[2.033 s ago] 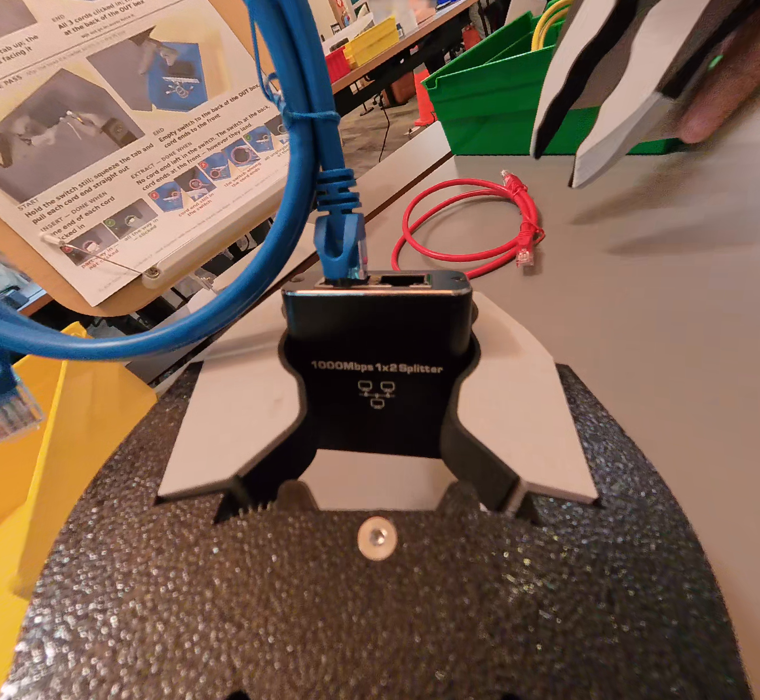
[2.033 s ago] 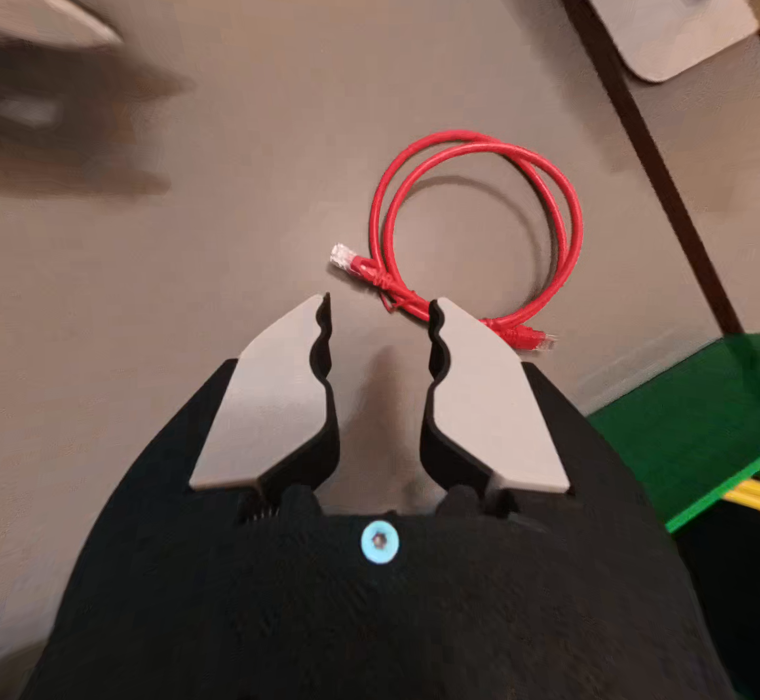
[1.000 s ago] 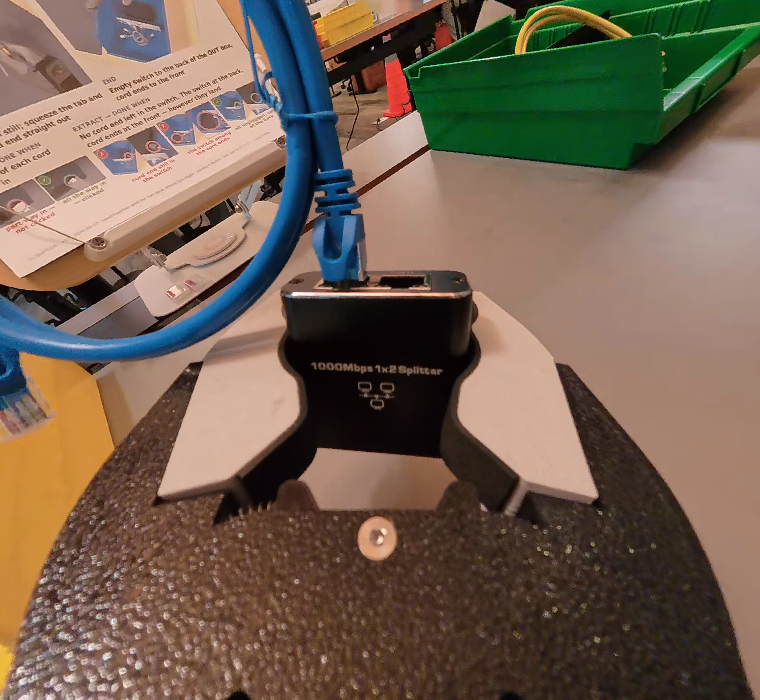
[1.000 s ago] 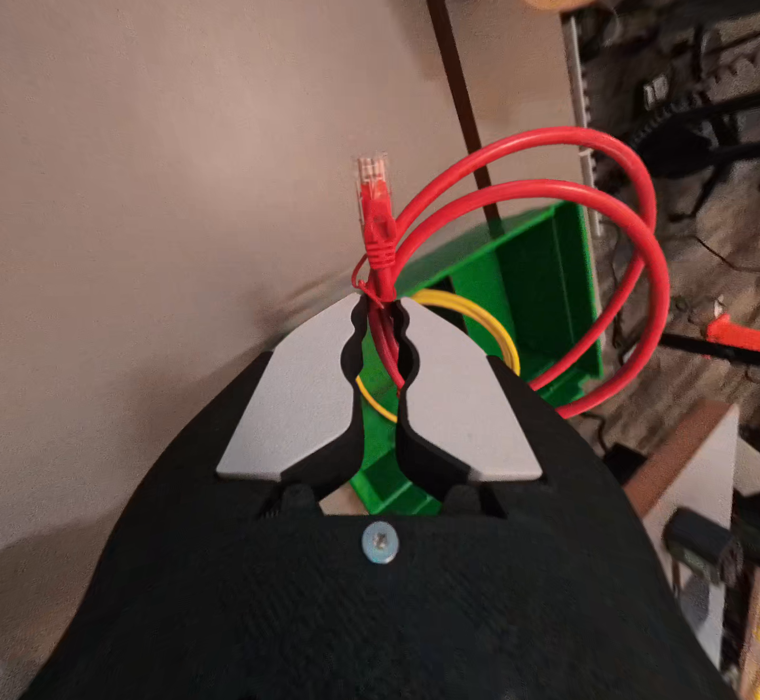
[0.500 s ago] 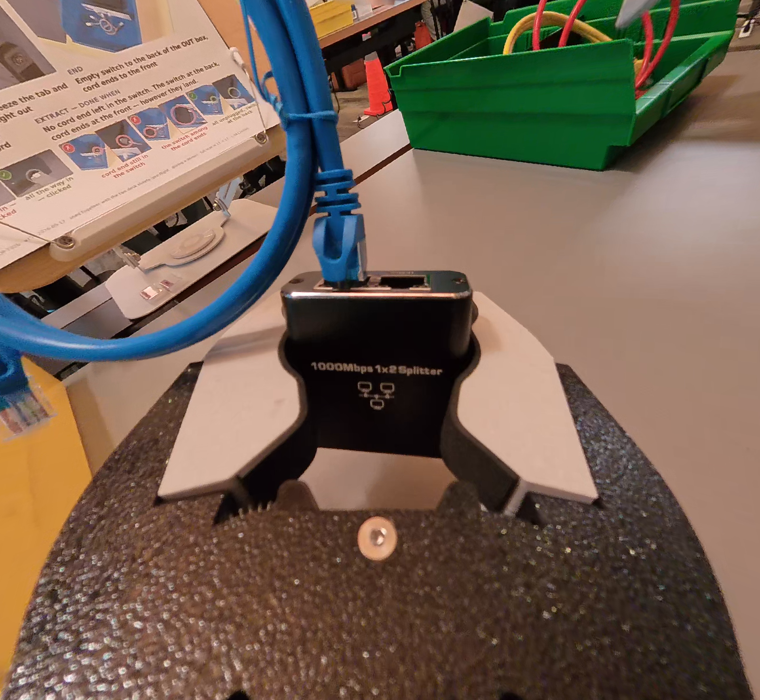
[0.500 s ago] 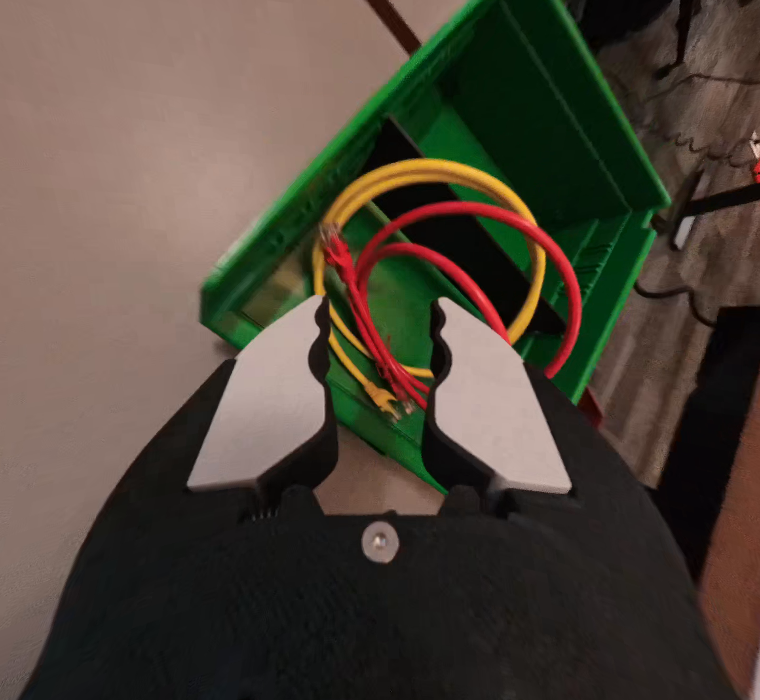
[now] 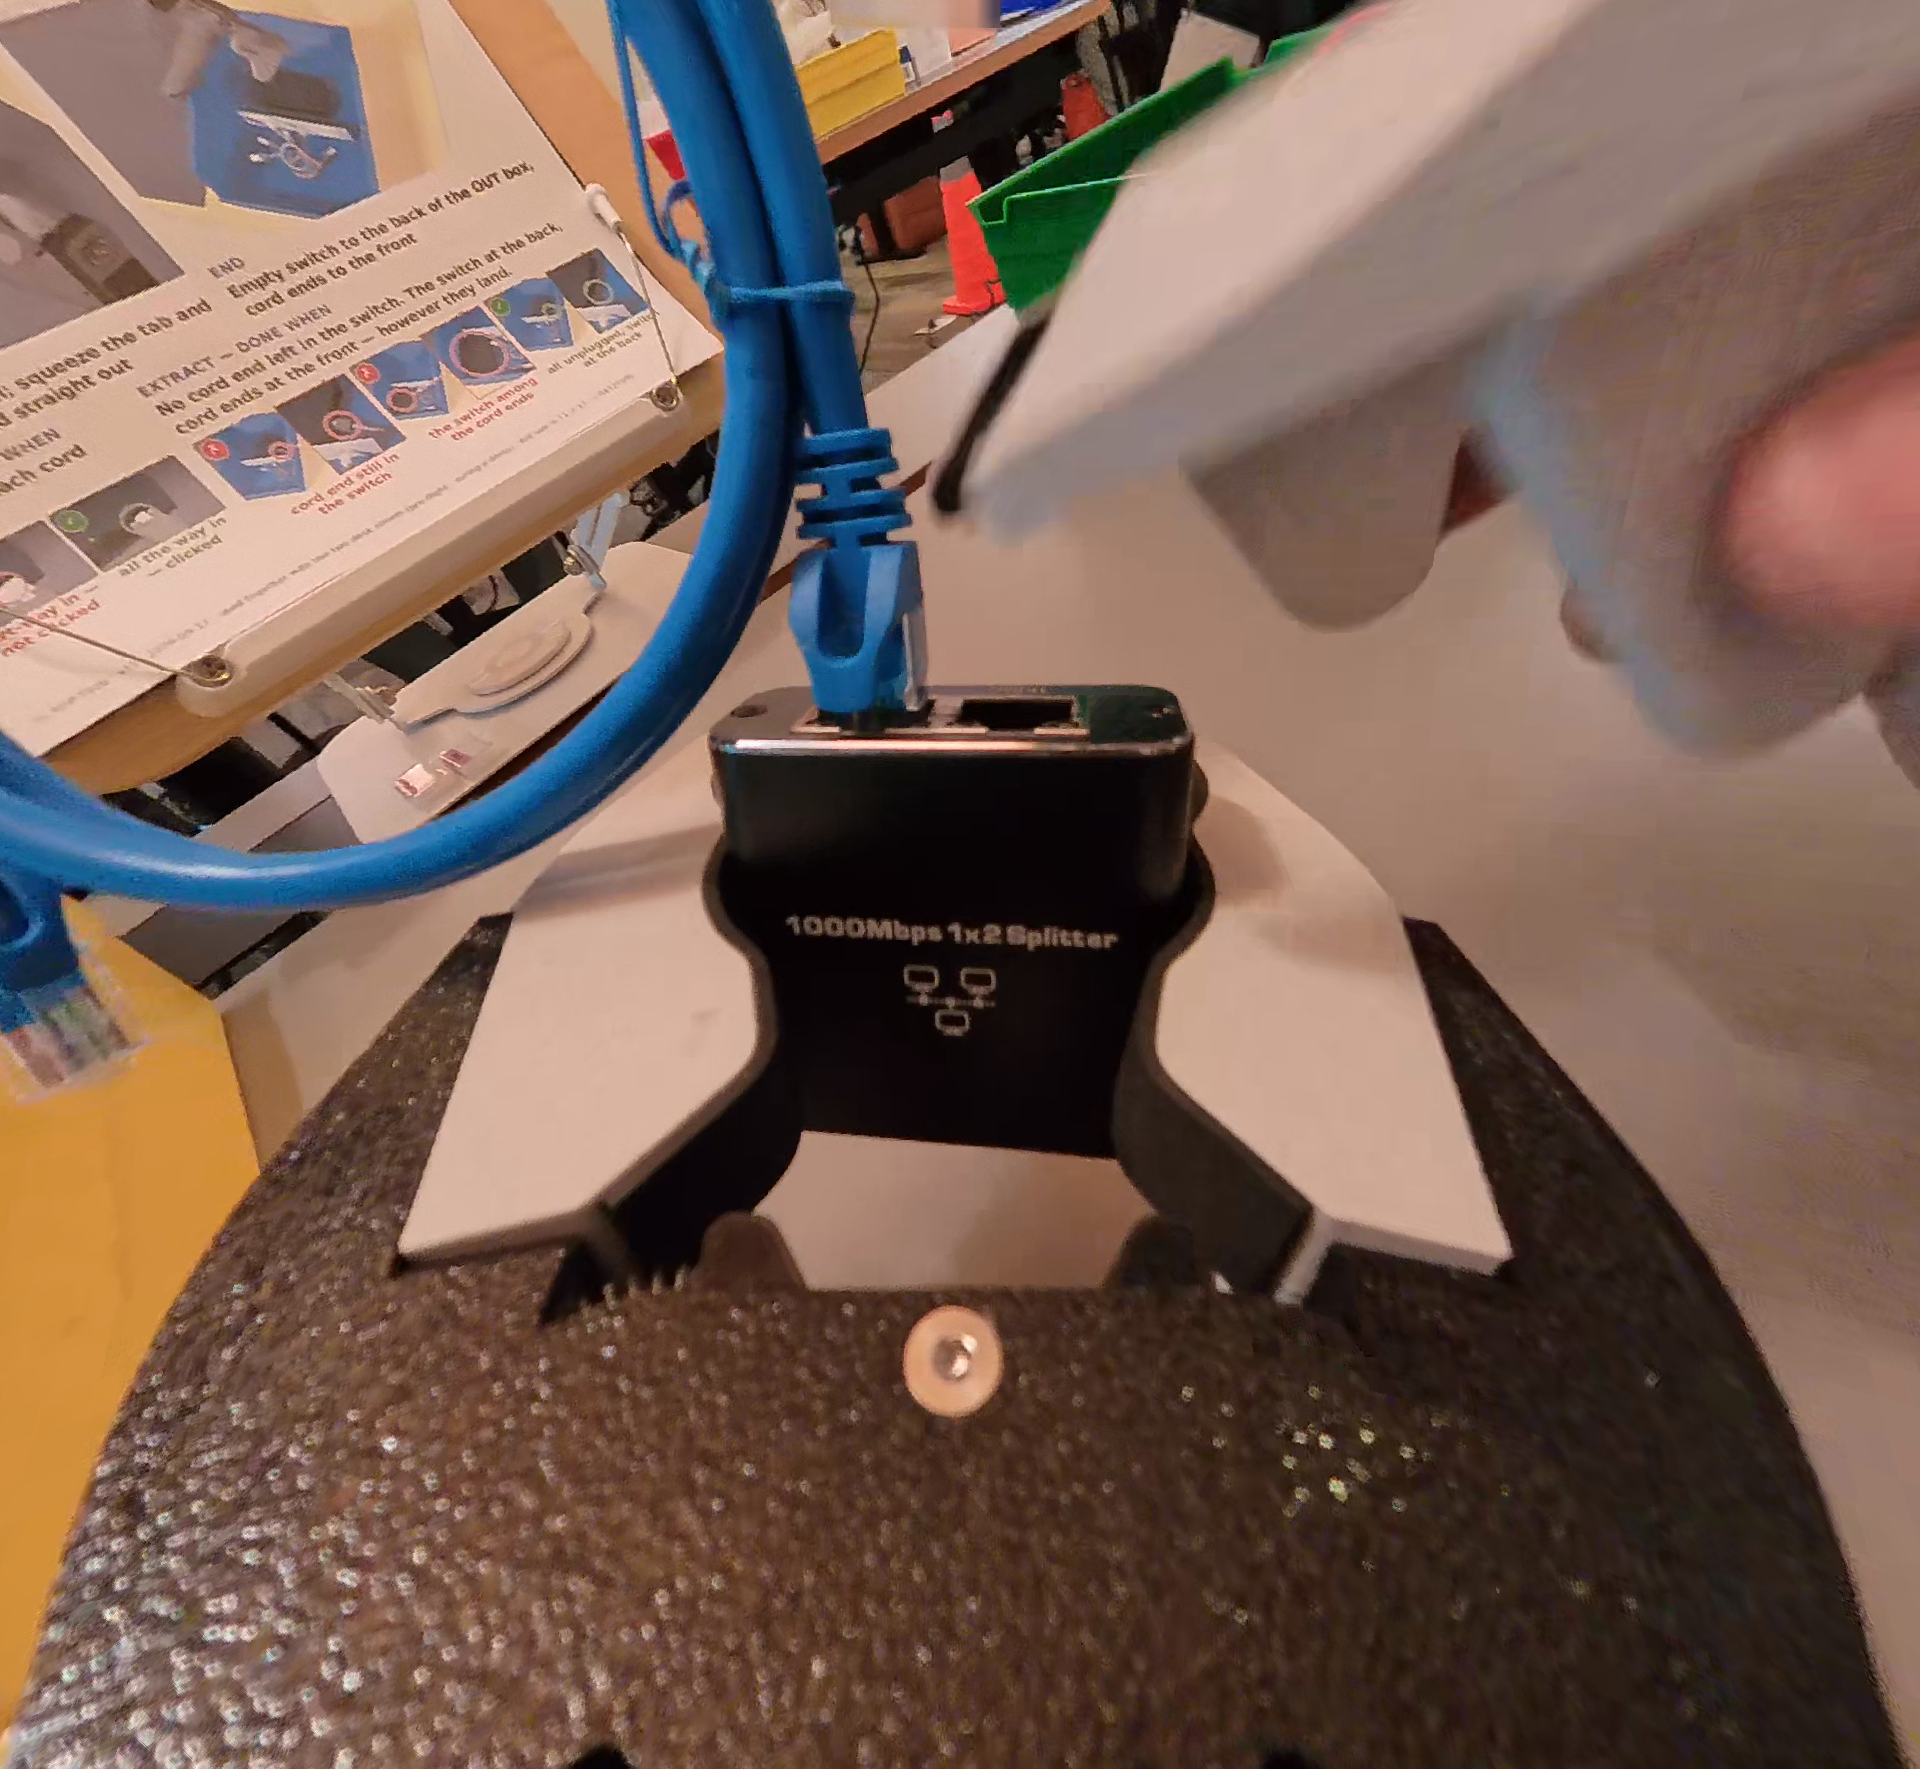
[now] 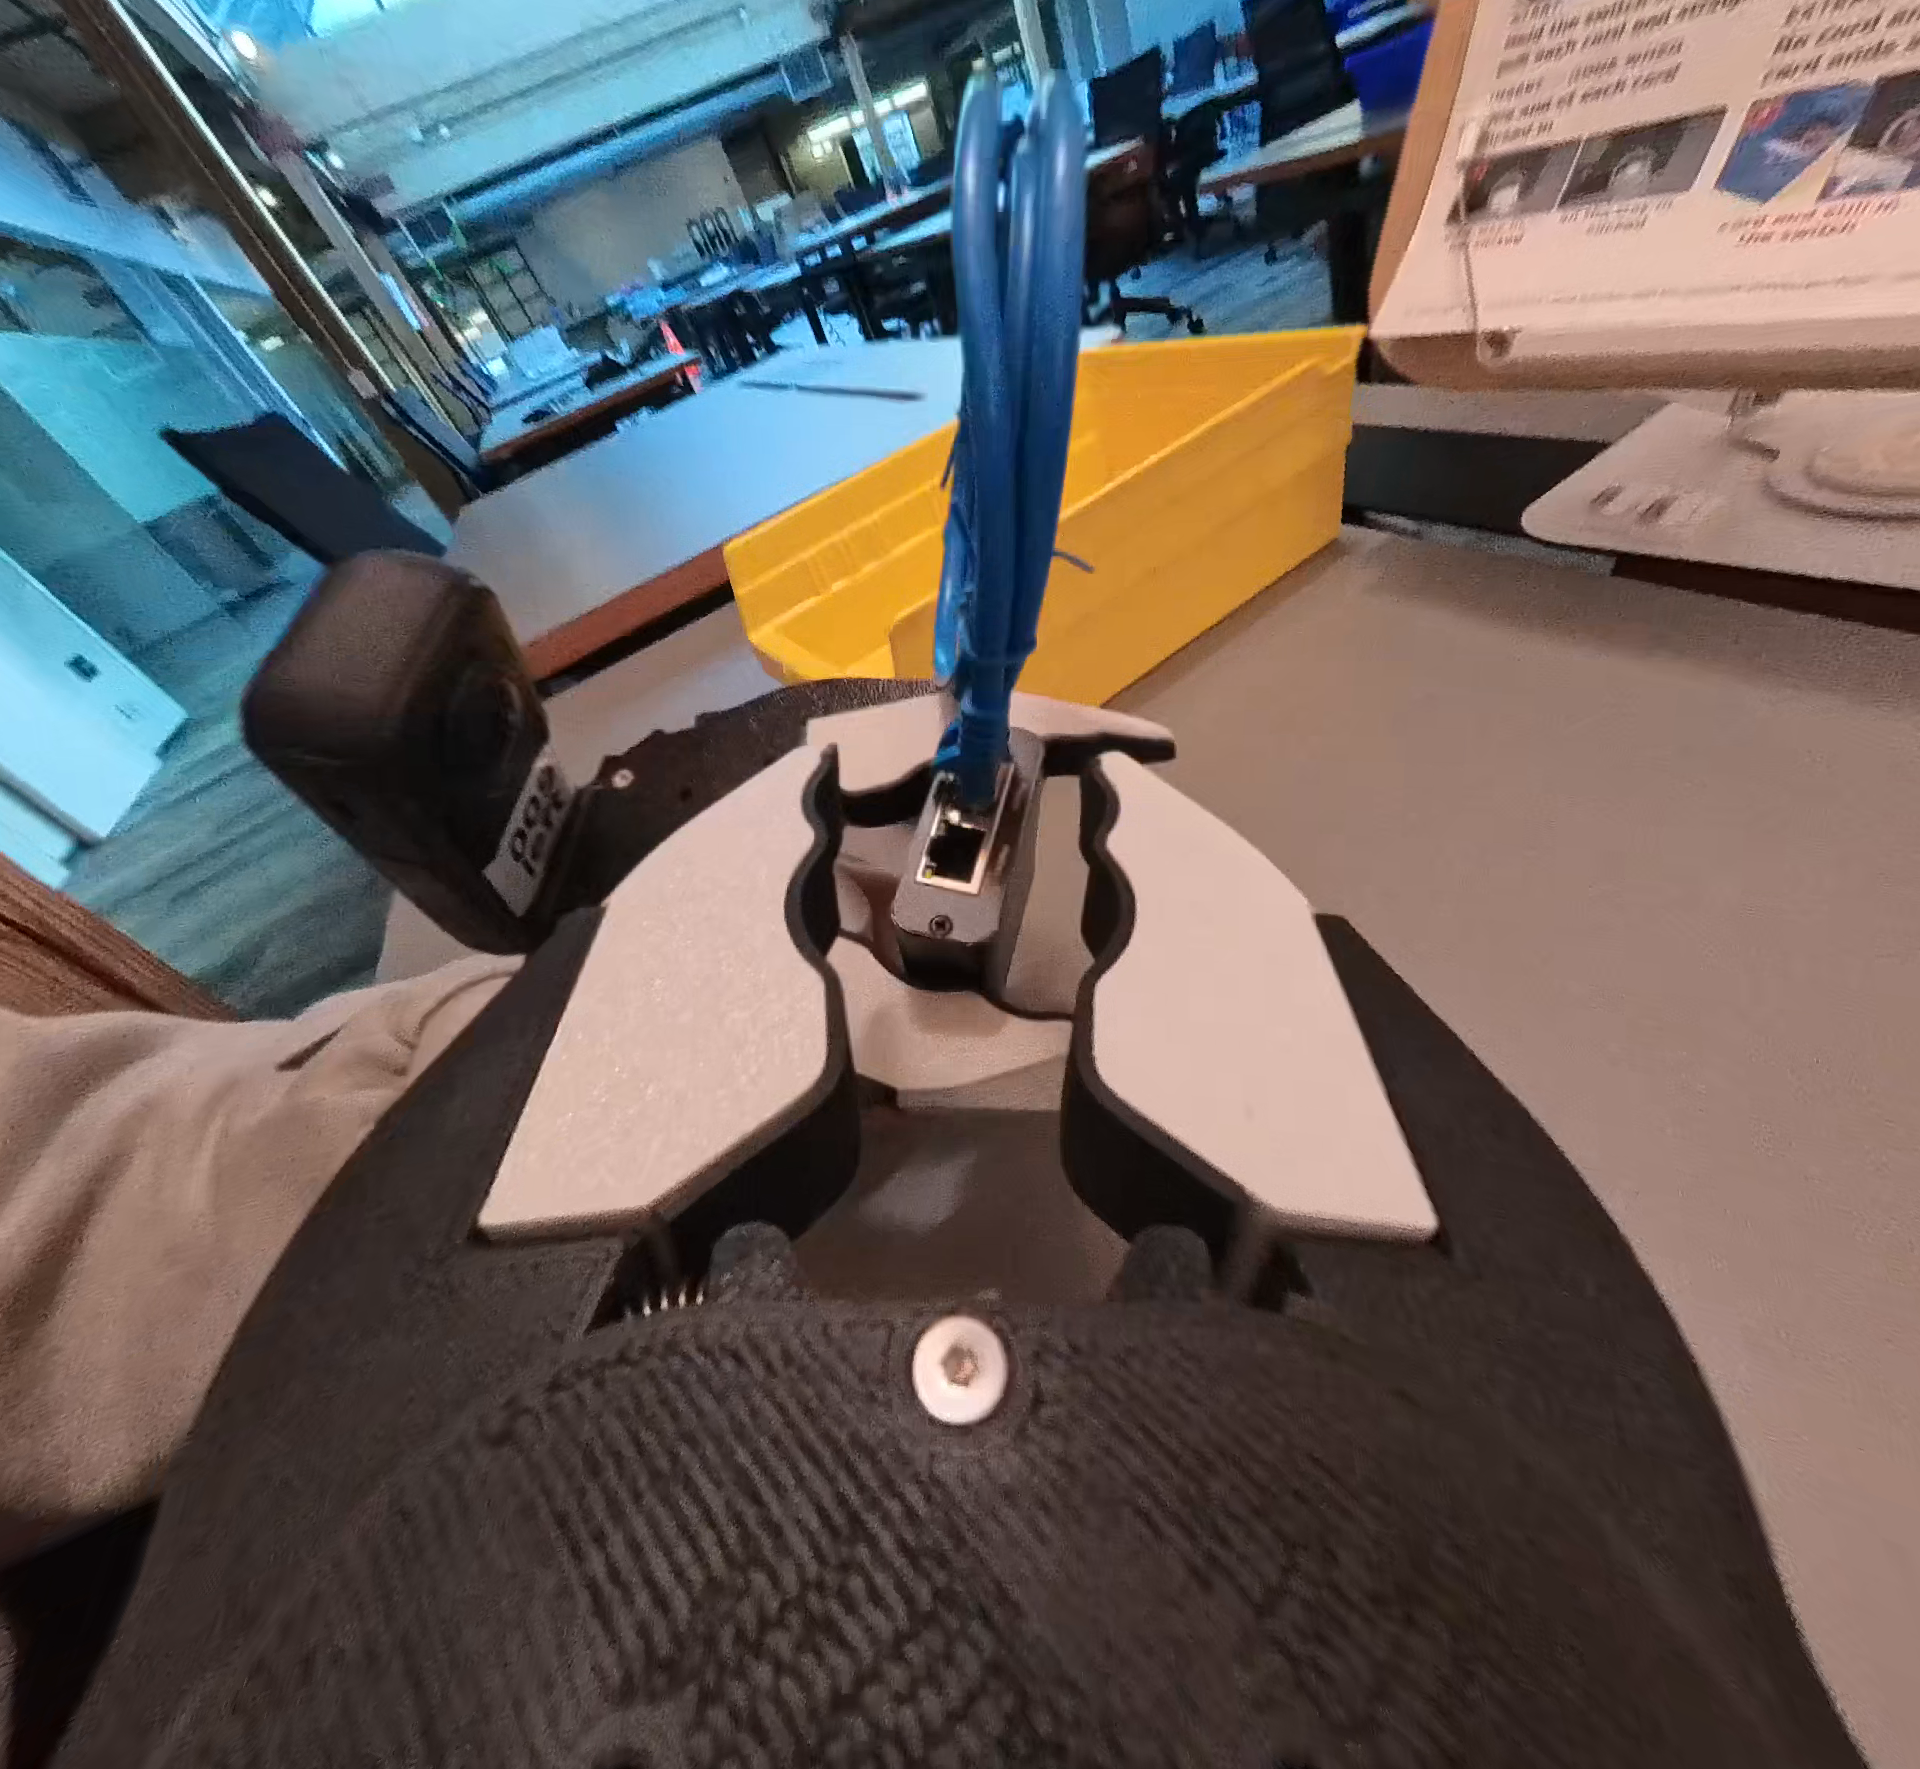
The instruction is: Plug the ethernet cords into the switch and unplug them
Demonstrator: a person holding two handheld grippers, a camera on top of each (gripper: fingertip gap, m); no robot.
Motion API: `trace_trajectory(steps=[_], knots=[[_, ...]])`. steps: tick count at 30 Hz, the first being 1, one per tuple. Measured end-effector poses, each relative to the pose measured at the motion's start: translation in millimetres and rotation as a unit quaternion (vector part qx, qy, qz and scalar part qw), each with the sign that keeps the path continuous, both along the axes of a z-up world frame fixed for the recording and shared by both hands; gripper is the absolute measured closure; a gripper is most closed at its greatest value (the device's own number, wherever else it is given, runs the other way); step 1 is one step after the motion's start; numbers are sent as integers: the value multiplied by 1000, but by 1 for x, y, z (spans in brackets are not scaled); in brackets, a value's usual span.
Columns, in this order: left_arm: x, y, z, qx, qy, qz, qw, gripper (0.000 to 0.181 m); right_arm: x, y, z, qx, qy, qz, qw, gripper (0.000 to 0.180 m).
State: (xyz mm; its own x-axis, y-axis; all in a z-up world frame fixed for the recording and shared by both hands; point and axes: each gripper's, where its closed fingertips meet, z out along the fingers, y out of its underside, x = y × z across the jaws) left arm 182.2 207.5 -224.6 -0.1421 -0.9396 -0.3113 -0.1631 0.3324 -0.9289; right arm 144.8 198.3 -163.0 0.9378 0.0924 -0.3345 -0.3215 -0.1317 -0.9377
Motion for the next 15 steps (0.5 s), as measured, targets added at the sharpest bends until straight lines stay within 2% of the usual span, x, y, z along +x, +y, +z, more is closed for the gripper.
trace_trajectory(steps=[3, 5, 7, 15], knots=[[0, 0, 0, 8, 0, 4, 1000, 106, -7, 12, -10, -23, -17, -19, 999, 139], [0, -1, 2, 17, -2, 6, 1000, 106, -7, 15, -8, -12, -3, -32, 999, 157], [-1, -1, 3, 25, -7, 10, 1000, 106, -4, 15, -8, -8, 5, -47, 999, 165], [-1, 7, 6, 74, -15, 51, 996, 105, -5, 17, -6, 18, 9, -57, 998, 165]])
